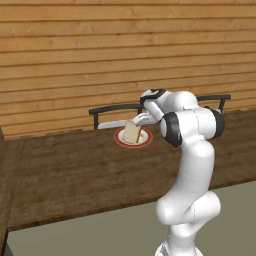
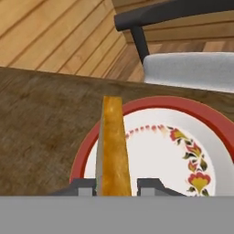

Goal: Start the toaster. Once the lever pops up, take the bread to the plate on the dining counter.

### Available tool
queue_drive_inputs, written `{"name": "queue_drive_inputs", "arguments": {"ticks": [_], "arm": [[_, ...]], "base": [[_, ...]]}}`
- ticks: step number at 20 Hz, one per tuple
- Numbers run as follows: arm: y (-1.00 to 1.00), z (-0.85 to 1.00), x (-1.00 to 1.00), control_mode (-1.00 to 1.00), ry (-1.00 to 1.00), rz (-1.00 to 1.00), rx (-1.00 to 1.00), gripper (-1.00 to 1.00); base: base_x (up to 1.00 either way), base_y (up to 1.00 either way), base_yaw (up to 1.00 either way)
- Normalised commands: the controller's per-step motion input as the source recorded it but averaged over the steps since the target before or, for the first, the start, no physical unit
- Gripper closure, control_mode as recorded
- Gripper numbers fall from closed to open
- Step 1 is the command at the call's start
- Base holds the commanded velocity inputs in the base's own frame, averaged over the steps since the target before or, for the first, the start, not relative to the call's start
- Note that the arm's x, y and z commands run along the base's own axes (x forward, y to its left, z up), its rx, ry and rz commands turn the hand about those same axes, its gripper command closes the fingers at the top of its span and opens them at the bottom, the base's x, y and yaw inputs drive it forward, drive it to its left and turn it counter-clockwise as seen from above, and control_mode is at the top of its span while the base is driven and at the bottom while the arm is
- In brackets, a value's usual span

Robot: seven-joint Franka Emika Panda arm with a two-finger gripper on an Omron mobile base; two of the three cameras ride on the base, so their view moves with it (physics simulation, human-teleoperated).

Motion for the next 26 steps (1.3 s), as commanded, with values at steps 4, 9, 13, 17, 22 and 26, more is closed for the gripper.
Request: {"name": "queue_drive_inputs", "arguments": {"ticks": [4,9,13,17,22,26], "arm": [[-0.16,-0.01,0.00,-1.00,0.00,0.03,-0.04,-1.00],[-0.15,0.01,0.00,-1.00,-0.01,0.04,-0.18,-1.00],[-0.19,0.01,0.00,-1.00,-0.03,0.06,-0.23,-1.00],[-0.30,0.05,-0.17,-1.00,-0.04,0.10,-0.21,-1.00],[-0.08,0.37,-0.58,-1.00,-0.10,0.06,-0.14,-1.00],[0.28,0.44,-1.00,-1.00,-0.08,-0.21,0.00,-1.00]], "base": [[0.00,0.00,0.00],[0.00,0.00,0.00],[0.00,0.00,0.00],[0.00,0.00,0.00],[0.00,0.00,0.00],[0.00,0.00,0.00]]}}
